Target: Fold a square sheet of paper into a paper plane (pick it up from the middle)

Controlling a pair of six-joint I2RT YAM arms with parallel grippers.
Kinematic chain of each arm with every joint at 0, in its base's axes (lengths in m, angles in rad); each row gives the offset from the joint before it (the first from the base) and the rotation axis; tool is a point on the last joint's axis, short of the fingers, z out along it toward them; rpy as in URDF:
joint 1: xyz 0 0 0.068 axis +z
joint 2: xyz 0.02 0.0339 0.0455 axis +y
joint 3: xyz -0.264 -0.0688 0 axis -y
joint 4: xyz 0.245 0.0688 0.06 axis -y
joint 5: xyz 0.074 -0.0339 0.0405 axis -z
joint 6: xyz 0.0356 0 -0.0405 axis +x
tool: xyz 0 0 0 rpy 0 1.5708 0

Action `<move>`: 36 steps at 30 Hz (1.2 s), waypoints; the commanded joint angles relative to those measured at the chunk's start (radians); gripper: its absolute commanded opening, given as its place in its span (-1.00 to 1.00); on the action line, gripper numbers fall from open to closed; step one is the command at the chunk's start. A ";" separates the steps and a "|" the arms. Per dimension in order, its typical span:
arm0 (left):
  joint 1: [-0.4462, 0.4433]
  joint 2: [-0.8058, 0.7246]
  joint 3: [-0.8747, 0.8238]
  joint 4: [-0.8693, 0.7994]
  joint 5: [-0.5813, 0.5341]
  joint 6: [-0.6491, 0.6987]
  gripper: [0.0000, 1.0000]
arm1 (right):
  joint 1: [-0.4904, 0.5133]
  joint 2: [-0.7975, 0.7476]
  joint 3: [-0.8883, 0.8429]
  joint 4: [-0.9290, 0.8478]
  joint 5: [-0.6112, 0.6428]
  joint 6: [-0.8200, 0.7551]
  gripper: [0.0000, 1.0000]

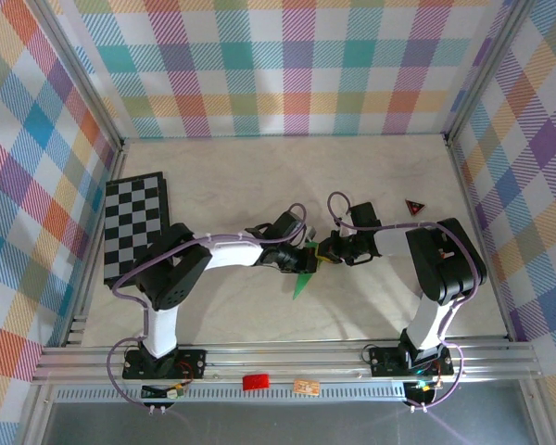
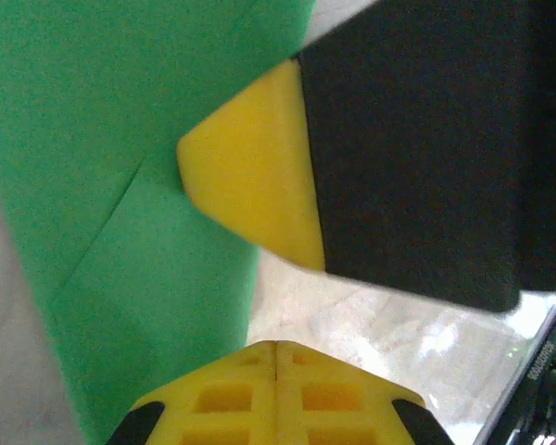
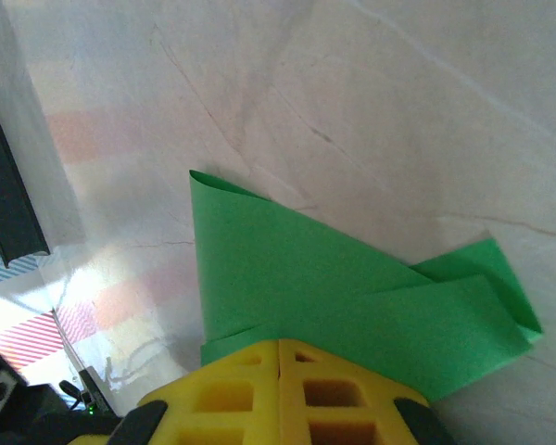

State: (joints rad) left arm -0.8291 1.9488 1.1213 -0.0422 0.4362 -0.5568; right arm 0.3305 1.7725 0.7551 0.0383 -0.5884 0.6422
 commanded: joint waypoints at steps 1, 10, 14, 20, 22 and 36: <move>-0.010 0.057 0.020 0.003 0.019 -0.014 -0.89 | -0.004 0.048 -0.028 -0.052 0.079 -0.022 -0.98; -0.017 -0.034 -0.149 -0.041 -0.038 -0.006 -0.88 | -0.004 0.063 -0.025 -0.068 0.101 -0.034 -1.00; -0.023 -0.092 -0.200 -0.081 -0.034 0.036 -0.87 | -0.005 0.068 -0.018 -0.075 0.110 -0.037 -1.00; -0.035 -0.144 -0.239 -0.185 -0.067 0.114 -0.86 | -0.006 0.074 -0.007 -0.086 0.111 -0.040 -1.00; -0.035 -0.170 -0.246 -0.194 -0.091 0.113 -0.86 | -0.005 0.071 -0.006 -0.086 0.113 -0.039 -1.00; -0.043 -0.125 -0.011 -0.072 0.000 0.032 -0.92 | -0.005 0.068 -0.013 -0.087 0.113 -0.032 -1.00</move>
State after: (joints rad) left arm -0.8574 1.7718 1.0626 -0.1398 0.3851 -0.5049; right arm 0.3317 1.7855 0.7658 0.0311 -0.6033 0.6270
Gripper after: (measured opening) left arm 0.058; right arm 0.064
